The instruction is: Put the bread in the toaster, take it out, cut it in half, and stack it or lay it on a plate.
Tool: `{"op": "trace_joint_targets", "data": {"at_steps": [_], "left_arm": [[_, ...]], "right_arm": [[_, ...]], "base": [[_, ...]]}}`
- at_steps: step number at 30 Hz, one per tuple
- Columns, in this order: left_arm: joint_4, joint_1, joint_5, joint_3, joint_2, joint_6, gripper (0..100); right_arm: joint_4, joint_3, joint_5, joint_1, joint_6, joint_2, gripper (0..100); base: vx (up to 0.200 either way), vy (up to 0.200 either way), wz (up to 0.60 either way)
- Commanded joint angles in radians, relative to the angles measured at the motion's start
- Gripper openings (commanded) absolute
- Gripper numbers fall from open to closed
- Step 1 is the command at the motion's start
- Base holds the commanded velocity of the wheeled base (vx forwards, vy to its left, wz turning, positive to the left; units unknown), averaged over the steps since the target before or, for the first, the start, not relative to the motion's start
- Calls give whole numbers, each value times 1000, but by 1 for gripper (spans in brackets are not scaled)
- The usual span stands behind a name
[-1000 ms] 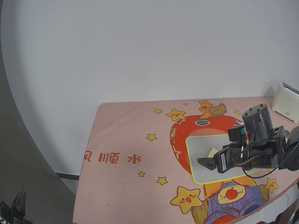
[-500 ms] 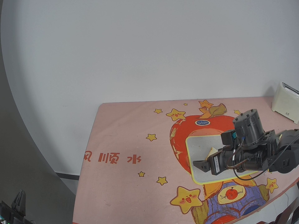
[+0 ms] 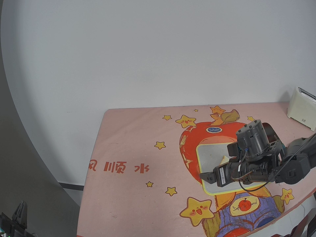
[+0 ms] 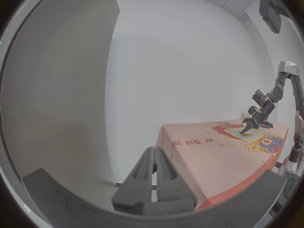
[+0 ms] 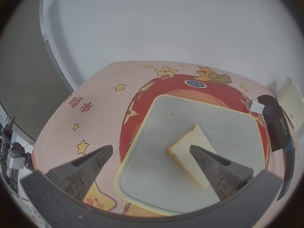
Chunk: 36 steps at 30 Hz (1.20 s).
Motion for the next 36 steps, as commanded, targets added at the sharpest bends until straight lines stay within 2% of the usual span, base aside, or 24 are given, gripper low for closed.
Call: {"op": "trace_joint_targets", "data": {"at_steps": [1, 36], "left_arm": [[0, 0, 1, 18, -16, 0, 0], [0, 0, 1, 18, -16, 1, 0]], "right_arm": [[0, 0, -1, 2, 0, 6, 100], [-40, 10, -4, 4, -1, 56, 100]], "base": [[0, 0, 0], [0, 0, 0]]}}
